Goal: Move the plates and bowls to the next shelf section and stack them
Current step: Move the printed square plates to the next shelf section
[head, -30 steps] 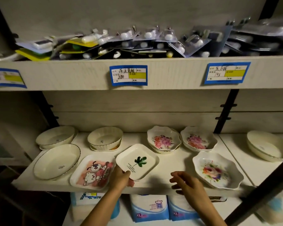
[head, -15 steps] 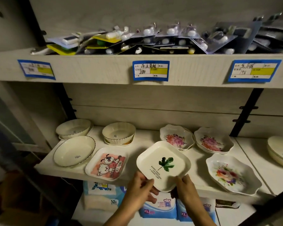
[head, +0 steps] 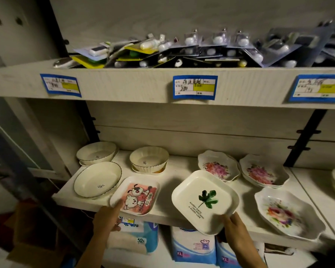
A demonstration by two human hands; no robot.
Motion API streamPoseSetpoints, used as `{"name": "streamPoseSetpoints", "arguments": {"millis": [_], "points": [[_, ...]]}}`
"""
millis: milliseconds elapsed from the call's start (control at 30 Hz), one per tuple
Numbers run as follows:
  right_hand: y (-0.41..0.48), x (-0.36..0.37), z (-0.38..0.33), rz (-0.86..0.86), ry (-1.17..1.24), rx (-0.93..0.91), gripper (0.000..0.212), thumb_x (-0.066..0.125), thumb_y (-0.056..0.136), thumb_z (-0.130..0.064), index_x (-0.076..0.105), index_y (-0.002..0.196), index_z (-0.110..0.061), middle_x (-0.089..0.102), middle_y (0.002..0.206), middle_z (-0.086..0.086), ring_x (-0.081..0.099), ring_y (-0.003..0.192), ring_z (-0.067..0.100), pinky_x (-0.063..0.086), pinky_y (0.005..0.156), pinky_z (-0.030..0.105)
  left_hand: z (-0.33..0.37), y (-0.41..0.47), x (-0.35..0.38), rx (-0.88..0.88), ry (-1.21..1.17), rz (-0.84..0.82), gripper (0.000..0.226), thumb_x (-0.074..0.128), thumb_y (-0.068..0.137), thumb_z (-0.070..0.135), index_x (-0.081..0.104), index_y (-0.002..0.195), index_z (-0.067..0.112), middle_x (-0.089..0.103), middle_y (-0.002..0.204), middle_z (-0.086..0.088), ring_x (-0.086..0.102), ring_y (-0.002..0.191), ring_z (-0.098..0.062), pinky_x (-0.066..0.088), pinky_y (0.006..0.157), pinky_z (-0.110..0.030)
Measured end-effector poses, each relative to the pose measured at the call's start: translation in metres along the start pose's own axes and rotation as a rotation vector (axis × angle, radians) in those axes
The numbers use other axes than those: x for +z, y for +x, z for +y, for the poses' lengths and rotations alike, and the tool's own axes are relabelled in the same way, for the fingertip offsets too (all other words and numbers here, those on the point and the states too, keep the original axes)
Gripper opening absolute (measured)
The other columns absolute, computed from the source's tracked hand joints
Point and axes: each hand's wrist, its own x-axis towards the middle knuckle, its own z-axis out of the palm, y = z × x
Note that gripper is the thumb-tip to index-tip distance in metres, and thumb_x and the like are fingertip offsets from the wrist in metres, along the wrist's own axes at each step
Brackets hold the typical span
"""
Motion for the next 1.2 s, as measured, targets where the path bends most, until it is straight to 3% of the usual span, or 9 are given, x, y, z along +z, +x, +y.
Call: {"name": "streamPoseSetpoints", "arguments": {"millis": [100, 300, 400, 600, 700, 800, 933, 1033, 1200], "points": [[0.002, -0.002, 0.003, 0.011, -0.007, 0.003, 0.02, 0.037, 0.098, -0.014, 0.046, 0.107, 0.001, 0.051, 0.047, 0.01, 0.044, 0.038, 0.017, 0.036, 0.045, 0.028, 0.002, 0.0, 0.003, -0.062, -0.239, -0.12, 0.039, 0.065, 0.083, 0.034, 0.056, 0.094, -0.002, 0.064, 0.069, -0.019, 0.064, 0.063, -0.032, 0.055, 0.047, -0.029], [0.005, -0.005, 0.006, 0.017, -0.013, 0.016, 0.019, 0.035, 0.098, -0.012, 0.046, 0.107, 0.001, 0.049, 0.042, 0.008, 0.041, 0.032, 0.012, 0.033, 0.043, 0.026, 0.006, -0.004, -0.001, -0.098, -0.455, -0.25, 0.014, 0.051, 0.09, 0.005, 0.052, 0.098, -0.006, 0.065, 0.047, -0.015, 0.065, 0.05, -0.028, 0.053, 0.037, -0.025], [0.004, -0.004, 0.006, 0.014, -0.013, 0.022, 0.019, 0.035, 0.098, -0.012, 0.046, 0.108, 0.0, 0.05, 0.046, 0.011, 0.041, 0.034, 0.013, 0.033, 0.043, 0.026, 0.009, -0.011, -0.005, -0.084, -0.471, -0.292, 0.021, 0.043, 0.093, 0.003, 0.05, 0.111, -0.006, 0.066, 0.067, -0.02, 0.061, 0.069, -0.033, 0.055, 0.04, -0.025], [0.001, -0.01, 0.0, 0.024, -0.048, 0.03, 0.018, 0.036, 0.097, -0.01, 0.049, 0.1, 0.002, 0.05, 0.044, 0.005, 0.04, 0.039, 0.015, 0.033, 0.044, 0.027, 0.016, -0.03, -0.029, 0.034, -0.4, -0.331, 0.024, 0.048, 0.093, 0.007, 0.051, 0.116, -0.001, 0.066, 0.083, -0.02, 0.065, 0.074, -0.034, 0.058, 0.048, -0.027], [-0.004, -0.022, -0.007, 0.035, -0.014, 0.051, 0.021, 0.036, 0.097, -0.009, 0.05, 0.11, -0.001, 0.052, 0.069, 0.009, 0.043, 0.052, 0.017, 0.037, 0.042, 0.022, 0.029, -0.04, -0.044, 0.107, -0.339, -0.36, 0.022, 0.053, 0.091, 0.009, 0.054, 0.112, 0.006, 0.068, 0.089, -0.015, 0.067, 0.078, -0.03, 0.057, 0.057, -0.032], [-0.01, -0.038, -0.014, 0.084, 0.012, 0.065, 0.031, 0.037, 0.098, -0.012, 0.048, 0.127, -0.007, 0.053, 0.103, 0.011, 0.051, 0.082, 0.022, 0.045, 0.057, 0.027, 0.049, -0.053, -0.048, 0.177, -0.261, -0.419, 0.017, 0.055, 0.09, 0.012, 0.061, 0.105, 0.009, 0.073, 0.089, -0.011, 0.069, 0.081, -0.027, 0.057, 0.055, -0.031], [-0.02, -0.064, -0.015, 0.173, -0.07, 0.078, 0.037, 0.04, 0.097, -0.019, 0.048, 0.131, -0.005, 0.054, 0.121, 0.01, 0.05, 0.105, 0.026, 0.046, 0.096, 0.046, 0.08, -0.069, -0.035, 0.258, -0.149, -0.497, 0.013, 0.051, 0.092, 0.014, 0.064, 0.096, 0.012, 0.076, 0.08, -0.007, 0.07, 0.076, -0.025, 0.056, 0.056, -0.032], [-0.033, -0.083, -0.013, 0.238, -0.172, 0.076, 0.036, 0.041, 0.097, -0.026, 0.053, 0.123, -0.004, 0.057, 0.116, 0.012, 0.054, 0.105, 0.03, 0.045, 0.097, 0.047, 0.099, -0.076, -0.019, 0.313, -0.017, -0.575, 0.022, 0.048, 0.093, 0.015, 0.064, 0.107, 0.009, 0.073, 0.097, -0.015, 0.066, 0.094, -0.035, 0.053, 0.084, -0.045], [-0.056, -0.119, -0.009, 0.283, -0.297, 0.051, 0.032, 0.041, 0.096, -0.031, 0.054, 0.12, -0.014, 0.06, 0.12, 0.012, 0.057, 0.107, 0.028, 0.047, 0.096, 0.046, 0.114, -0.094, 0.011, 0.369, 0.105, -0.717, 0.021, 0.053, 0.09, 0.016, 0.067, 0.105, 0.012, 0.075, 0.095, -0.009, 0.068, 0.095, -0.031, 0.05, 0.092, -0.047]]}}
